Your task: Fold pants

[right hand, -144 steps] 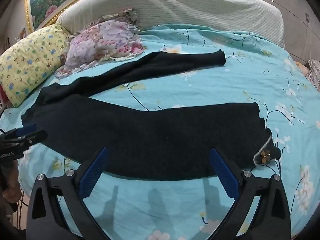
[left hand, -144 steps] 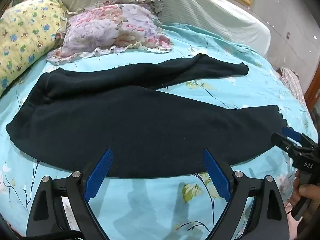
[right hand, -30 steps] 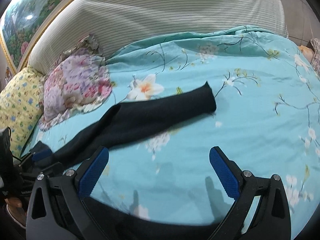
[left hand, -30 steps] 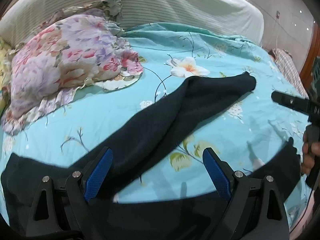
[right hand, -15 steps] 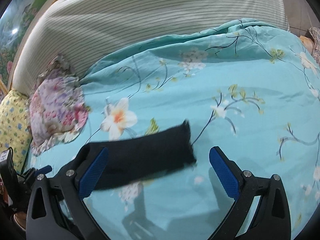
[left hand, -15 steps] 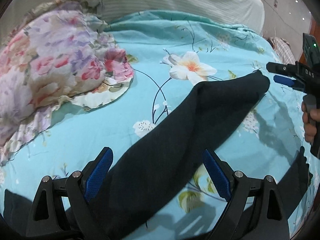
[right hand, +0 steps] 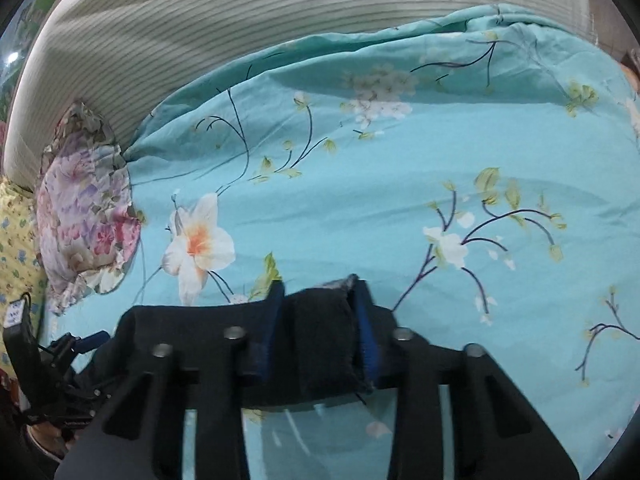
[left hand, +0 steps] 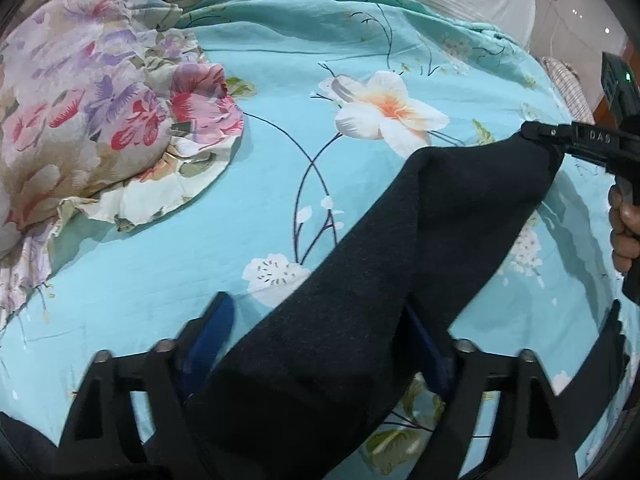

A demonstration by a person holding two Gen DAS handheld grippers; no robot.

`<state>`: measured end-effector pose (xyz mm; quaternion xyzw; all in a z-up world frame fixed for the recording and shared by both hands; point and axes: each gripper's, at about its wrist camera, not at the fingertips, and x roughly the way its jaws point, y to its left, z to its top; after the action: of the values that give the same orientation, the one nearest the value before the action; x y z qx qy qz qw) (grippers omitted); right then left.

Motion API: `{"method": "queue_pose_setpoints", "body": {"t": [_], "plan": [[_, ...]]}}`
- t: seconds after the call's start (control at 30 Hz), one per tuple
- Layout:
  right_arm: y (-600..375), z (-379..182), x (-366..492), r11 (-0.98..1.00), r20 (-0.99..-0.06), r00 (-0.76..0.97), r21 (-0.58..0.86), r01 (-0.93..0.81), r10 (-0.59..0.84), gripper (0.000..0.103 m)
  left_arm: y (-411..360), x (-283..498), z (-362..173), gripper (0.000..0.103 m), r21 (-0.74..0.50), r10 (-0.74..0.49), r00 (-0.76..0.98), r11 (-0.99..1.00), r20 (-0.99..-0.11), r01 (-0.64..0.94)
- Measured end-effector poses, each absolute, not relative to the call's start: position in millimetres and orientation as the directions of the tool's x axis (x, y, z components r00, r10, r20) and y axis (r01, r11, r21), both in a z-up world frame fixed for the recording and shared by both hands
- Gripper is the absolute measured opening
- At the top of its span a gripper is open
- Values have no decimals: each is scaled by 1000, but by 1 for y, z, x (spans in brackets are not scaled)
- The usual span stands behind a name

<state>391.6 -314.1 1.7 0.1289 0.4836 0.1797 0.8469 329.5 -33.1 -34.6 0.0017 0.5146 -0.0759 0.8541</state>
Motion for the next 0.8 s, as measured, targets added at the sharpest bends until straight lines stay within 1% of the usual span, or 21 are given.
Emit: {"method": "queue_pose_setpoints", "body": {"t": [0.03,0.1,0.13,0.2,0.27,0.4,0.57,0.8], "plan": [[-314,3,390,904,-771,474,387,-181,425,16,-33,329,-34,66,-90,-143,456,987,-878,135],[-319,6,386,898,-762,477,399,-186,438,11,-33,325,-30,50,-106,-162,462,984,-872,146],[-320,8,385,894,-757,477,407,-191,446,10,-34,324,-28,46,-106,-165,465,983,-870,151],[-324,13,379,883,-742,481,423,-204,467,9,-33,314,-22,24,-112,-174,470,981,-865,156],[-328,18,371,871,-726,484,444,-211,488,9,-28,304,-15,17,-159,-218,472,974,-855,161],[-338,30,350,850,-700,488,472,-233,522,8,-23,276,4,15,-224,-289,495,956,-820,188],[-351,42,314,826,-674,480,487,-284,562,8,-34,221,24,15,-225,-321,518,944,-793,240],[-375,46,253,811,-663,467,499,-307,585,7,-56,158,28,15,-232,-345,519,934,-782,272]]}}
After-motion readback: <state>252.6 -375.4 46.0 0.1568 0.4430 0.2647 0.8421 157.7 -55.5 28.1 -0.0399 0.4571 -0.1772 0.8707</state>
